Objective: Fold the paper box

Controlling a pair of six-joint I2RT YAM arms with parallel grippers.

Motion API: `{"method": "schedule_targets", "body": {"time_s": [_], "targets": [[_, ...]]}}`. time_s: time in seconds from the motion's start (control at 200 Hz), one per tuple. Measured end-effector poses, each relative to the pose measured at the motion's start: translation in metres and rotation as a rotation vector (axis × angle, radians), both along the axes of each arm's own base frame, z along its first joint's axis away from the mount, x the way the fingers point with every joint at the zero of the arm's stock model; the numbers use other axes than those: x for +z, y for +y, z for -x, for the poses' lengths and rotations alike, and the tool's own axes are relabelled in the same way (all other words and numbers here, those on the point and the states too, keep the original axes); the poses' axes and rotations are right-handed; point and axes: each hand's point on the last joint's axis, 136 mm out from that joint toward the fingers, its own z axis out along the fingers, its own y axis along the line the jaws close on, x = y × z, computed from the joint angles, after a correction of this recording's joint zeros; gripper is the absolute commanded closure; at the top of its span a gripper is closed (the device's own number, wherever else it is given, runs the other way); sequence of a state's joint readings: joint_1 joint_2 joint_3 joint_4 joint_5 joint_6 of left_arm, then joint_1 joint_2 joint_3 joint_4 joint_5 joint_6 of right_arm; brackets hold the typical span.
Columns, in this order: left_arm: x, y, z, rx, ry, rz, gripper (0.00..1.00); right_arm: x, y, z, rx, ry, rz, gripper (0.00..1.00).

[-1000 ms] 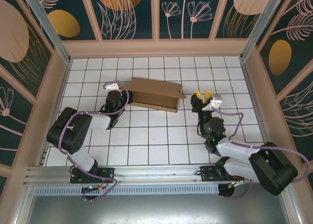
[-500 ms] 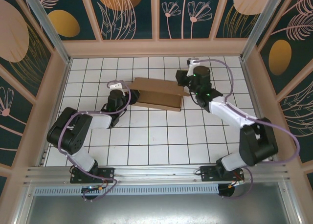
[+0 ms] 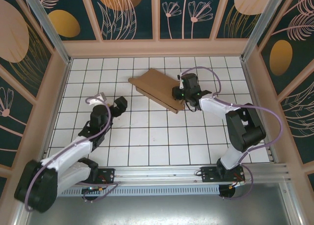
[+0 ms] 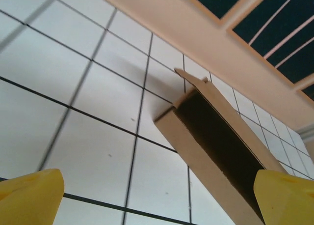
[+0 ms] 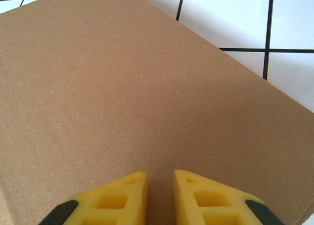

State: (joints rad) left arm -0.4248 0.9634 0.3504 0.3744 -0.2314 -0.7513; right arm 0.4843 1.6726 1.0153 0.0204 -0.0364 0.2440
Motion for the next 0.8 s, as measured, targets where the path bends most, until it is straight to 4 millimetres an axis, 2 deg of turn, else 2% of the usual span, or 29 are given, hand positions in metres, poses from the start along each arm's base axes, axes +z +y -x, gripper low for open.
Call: {"method": "schedule_targets", "body": {"time_s": [0.05,0.145,0.22,0.305,0.405,0.435,0.465,0.495,0.54,0.621,0.716,0.796], "targets": [[0.010,0.005,0.001,0.011,-0.027,-0.029,0.01,0.001,-0.003,-0.001,-0.004,-0.013,0.024,0.57],[0.027,-0.001,-0.013,-0.014,-0.023,-0.118,0.01,0.013,-0.013,0.000,-0.025,-0.059,0.051,0.51],[0.054,-0.015,-0.046,-0.039,-0.028,-0.169,0.01,0.033,-0.020,0.003,-0.038,-0.109,0.044,0.53],[0.085,-0.031,-0.086,-0.069,-0.039,-0.205,0.01,0.065,-0.035,-0.002,-0.089,-0.186,0.055,0.51],[0.114,-0.046,-0.135,-0.102,-0.058,-0.246,0.01,0.100,-0.050,-0.016,-0.173,-0.249,0.114,0.33],[0.119,-0.048,-0.147,-0.108,-0.065,-0.255,0.01,0.109,-0.052,-0.019,-0.191,-0.269,0.124,0.18],[0.122,-0.050,-0.159,-0.117,-0.064,-0.265,0.01,0.117,-0.055,-0.021,-0.209,-0.285,0.128,0.08],[0.121,-0.051,-0.171,-0.126,-0.058,-0.275,0.01,0.121,-0.055,-0.022,-0.216,-0.293,0.125,0.04],[0.115,-0.054,-0.193,-0.147,-0.037,-0.292,0.02,0.122,-0.058,-0.021,-0.227,-0.285,0.109,0.04],[0.098,-0.063,-0.225,-0.209,0.006,-0.320,0.04,0.114,-0.065,-0.019,-0.224,-0.238,0.034,0.14],[0.061,-0.078,-0.259,-0.296,0.075,-0.355,0.04,0.093,-0.092,-0.013,-0.278,-0.139,-0.092,0.29],[0.018,-0.085,-0.262,-0.359,0.164,-0.372,0.04,0.075,-0.112,-0.008,-0.350,-0.054,-0.195,0.42]]}}
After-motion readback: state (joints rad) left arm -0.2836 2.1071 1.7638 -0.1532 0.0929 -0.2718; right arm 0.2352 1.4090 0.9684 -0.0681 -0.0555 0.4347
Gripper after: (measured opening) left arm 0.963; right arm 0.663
